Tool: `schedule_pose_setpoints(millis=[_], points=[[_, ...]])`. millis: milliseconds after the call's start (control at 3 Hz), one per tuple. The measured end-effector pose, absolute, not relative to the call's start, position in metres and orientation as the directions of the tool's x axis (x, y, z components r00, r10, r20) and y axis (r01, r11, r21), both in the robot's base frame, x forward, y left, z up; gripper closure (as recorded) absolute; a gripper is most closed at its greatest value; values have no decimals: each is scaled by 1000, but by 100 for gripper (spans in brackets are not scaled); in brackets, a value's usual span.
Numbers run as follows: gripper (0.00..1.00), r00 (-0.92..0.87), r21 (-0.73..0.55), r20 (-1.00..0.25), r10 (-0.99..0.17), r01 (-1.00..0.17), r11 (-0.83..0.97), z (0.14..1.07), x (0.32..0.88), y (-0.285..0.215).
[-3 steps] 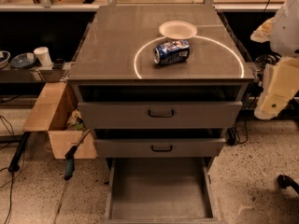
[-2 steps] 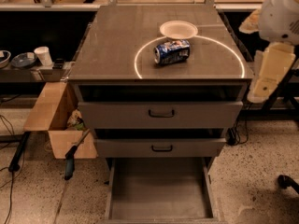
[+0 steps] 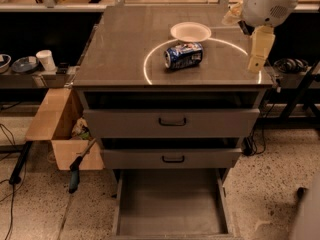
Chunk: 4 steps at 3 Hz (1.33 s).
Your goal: Place pepsi can into bottom drawer
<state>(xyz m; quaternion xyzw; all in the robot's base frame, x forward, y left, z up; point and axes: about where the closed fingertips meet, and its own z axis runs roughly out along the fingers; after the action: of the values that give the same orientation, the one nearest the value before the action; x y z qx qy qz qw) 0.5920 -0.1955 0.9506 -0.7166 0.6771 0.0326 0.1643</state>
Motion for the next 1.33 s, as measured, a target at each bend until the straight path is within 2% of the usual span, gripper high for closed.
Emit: schedule_pose_setpoints(millis=[333,667,1333], points=[[0,182,-261,-304,-935,-960,-102,956,634,-188],[0,196,-350,-310,-930,-933,-80,978,652,-187],[0,226,-376,-330,-916,-922,-91,980,651,-178]])
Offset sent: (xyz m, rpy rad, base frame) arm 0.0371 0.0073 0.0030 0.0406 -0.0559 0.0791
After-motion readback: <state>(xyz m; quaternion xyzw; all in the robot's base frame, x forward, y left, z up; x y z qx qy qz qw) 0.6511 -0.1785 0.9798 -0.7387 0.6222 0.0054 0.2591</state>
